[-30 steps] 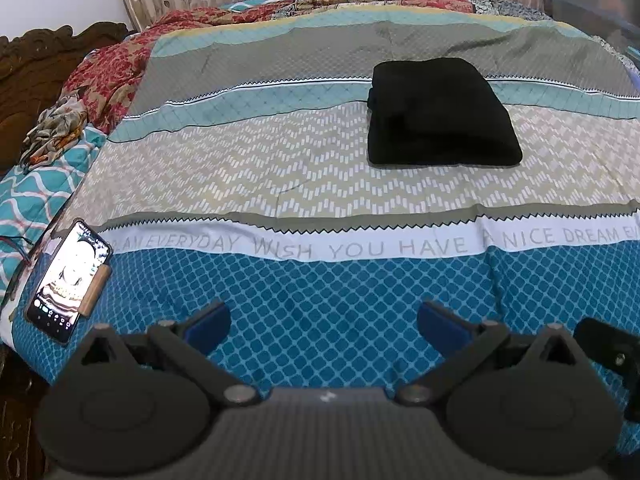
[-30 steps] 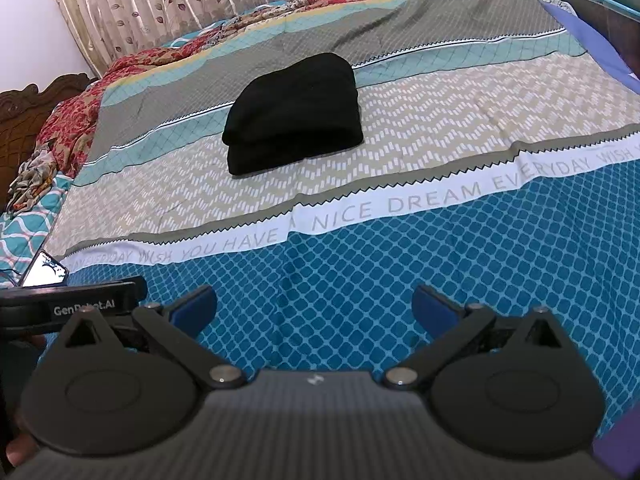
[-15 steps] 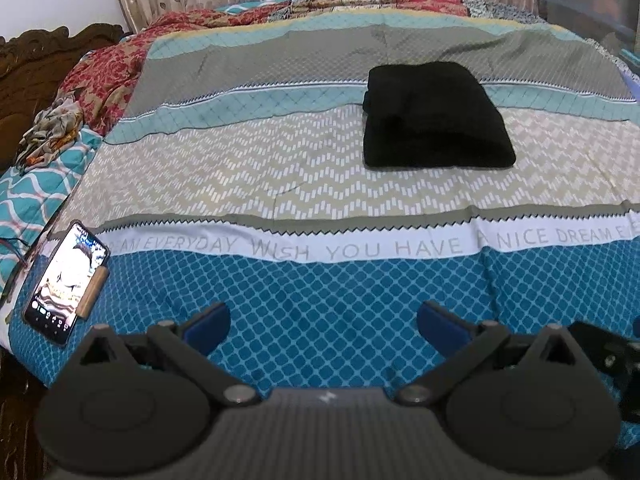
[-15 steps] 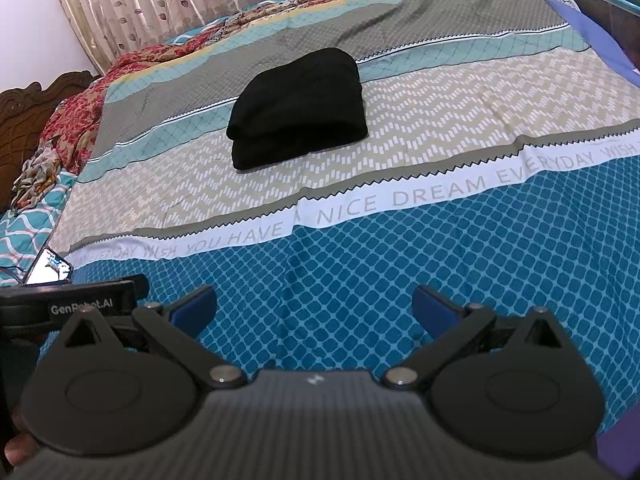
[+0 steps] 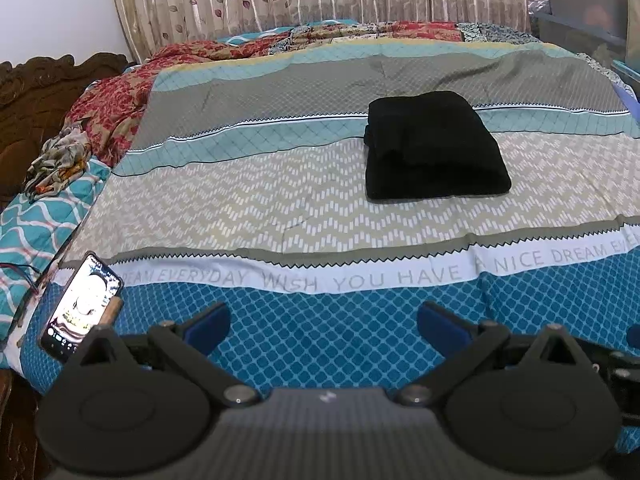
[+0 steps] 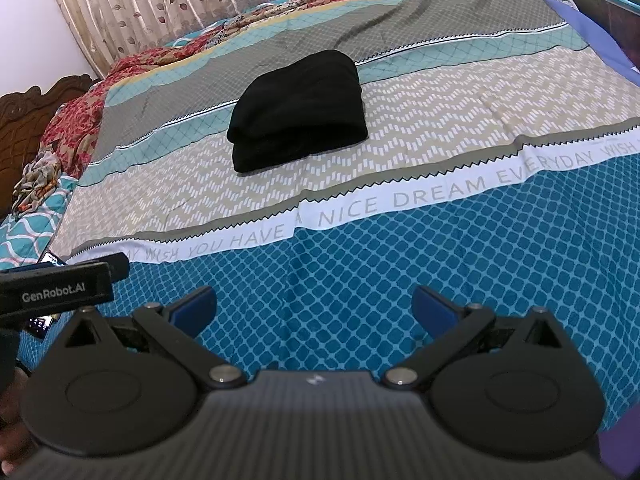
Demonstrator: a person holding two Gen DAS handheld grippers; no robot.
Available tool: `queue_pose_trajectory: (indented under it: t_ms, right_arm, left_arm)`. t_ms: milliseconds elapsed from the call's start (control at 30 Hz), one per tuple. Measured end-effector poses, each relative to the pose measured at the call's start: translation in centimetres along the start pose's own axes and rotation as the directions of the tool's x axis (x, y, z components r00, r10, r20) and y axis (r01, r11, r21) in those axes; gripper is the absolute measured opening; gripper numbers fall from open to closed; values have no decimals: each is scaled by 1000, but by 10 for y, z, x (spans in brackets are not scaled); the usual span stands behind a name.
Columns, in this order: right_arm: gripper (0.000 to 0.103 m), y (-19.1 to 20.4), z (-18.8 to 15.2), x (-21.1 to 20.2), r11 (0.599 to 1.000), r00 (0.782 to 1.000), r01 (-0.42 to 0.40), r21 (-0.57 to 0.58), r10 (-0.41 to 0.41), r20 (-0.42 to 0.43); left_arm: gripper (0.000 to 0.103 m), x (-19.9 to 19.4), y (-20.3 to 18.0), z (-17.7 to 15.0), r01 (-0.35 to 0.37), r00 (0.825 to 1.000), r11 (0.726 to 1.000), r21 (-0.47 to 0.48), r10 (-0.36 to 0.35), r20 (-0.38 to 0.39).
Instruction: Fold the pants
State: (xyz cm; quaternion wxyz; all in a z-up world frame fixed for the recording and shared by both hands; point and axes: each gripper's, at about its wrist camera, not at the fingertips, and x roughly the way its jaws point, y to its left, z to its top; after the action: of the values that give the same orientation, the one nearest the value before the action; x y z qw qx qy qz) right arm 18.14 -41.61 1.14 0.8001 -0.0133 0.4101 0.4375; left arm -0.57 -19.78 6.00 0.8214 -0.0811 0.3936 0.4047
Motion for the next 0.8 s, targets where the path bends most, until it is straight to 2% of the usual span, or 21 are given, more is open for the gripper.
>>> queue_pose_trajectory:
  t_ms: [633, 800]
  right_arm:
    - [103, 1, 2, -4, 1000, 1000, 4, -7, -4, 24]
    - [103, 2, 1, -5, 1000, 1000, 5, -6, -5, 27]
  left_arm:
    - [103, 6, 2, -8, -40, 998, 999, 28, 41, -50]
    - [103, 9, 3, -10, -29, 996, 999, 32, 31, -79]
